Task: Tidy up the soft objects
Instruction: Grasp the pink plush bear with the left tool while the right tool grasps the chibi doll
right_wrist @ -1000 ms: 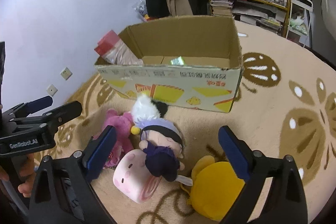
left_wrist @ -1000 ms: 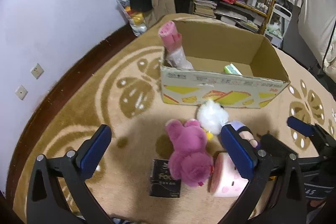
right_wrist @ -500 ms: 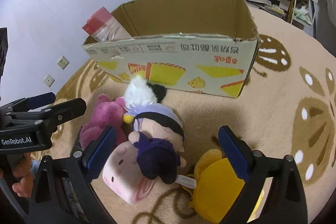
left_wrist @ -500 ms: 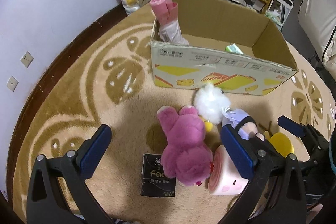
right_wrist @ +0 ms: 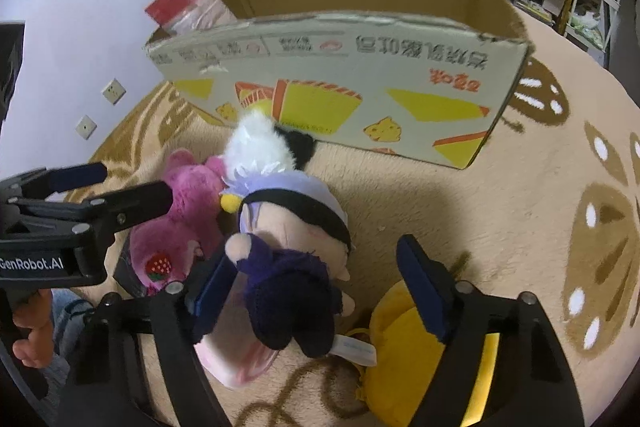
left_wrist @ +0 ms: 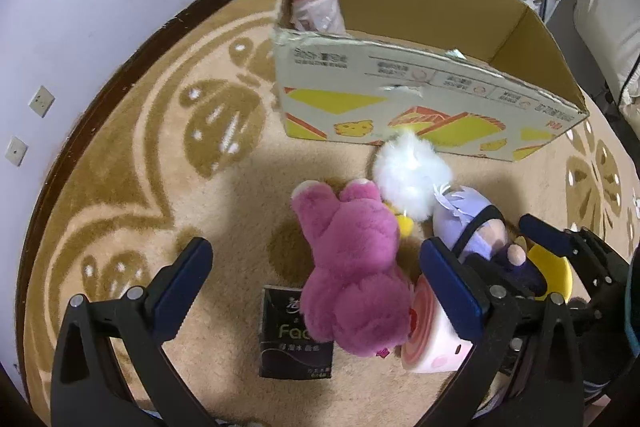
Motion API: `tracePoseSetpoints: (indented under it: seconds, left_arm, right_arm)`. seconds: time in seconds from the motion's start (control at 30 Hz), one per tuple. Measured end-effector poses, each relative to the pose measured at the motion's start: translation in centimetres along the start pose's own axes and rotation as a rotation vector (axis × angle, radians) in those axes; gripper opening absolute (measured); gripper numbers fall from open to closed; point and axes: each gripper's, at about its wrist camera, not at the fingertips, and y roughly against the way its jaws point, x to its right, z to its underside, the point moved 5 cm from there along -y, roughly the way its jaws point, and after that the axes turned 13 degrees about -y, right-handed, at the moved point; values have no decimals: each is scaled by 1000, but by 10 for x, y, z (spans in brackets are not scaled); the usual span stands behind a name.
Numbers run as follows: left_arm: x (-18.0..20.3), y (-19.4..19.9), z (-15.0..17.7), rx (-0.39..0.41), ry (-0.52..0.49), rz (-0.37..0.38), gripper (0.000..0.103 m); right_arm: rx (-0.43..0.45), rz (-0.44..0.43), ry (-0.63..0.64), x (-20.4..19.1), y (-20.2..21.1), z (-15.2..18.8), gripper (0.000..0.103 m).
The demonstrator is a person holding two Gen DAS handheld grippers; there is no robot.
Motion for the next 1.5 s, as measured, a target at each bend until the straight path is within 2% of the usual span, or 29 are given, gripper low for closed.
tracePoseSetpoints:
  seconds: [0.03, 0.1, 0.33, 0.47, 0.83, 0.9, 0.97, 1.07, 1.27, 1.33, 1.4, 1.43, 1.47, 1.5]
  left_arm:
    - [1, -2, 0, -6, -3, 11, 98]
    - [2, -6, 0, -19, -12, 12, 93]
    - [9, -14, 1, -46, -42, 11, 93]
    - [6, -16, 0, -45, -25, -22, 91]
    - [3, -39, 4, -96, 16, 55, 89]
    - [-1, -45, 3, -106, 17, 35, 89]
    - [-3, -50, 5, -123, 20, 25, 89]
    - [-2, -56, 6, -131, 20, 36, 83]
    - [3, -63, 8, -124, -18, 0, 82]
    - [7, -63, 8, -117, -27, 6, 76]
    - [14, -62, 9, -106, -32, 34, 58]
    - [18, -61, 9, -99, -37, 51, 53]
    - [21, -60, 9, -90, -42, 60, 48]
    - [22, -59, 9, -82, -48, 47, 48]
  right_arm:
    - [-9, -1, 8, -2, -3, 1, 71]
    - [-29, -29, 21, -7, -6, 4, 64]
    - [-28, -38, 16, -11, -12, 2, 63]
    - [-24, -48, 4, -10, -11, 0, 64]
    - [-31, -25, 26, -9, -17, -2, 65]
    - [-23, -21, 38, -12, -18, -2, 65]
    - [-18, -17, 66, -15, -17, 0, 59]
    - [-2, 1, 93, -18, -12, 3, 58]
    - [14, 4, 59, -10, -3, 2, 57]
    - [25, 0, 32, -4, 2, 0, 57]
    - [29, -12, 8, 0, 5, -1, 57]
    - [32, -14, 0, 1, 7, -2, 57]
    - [35, -16, -4, 2, 8, -2, 57]
    - [37, -16, -4, 2, 9, -2, 57]
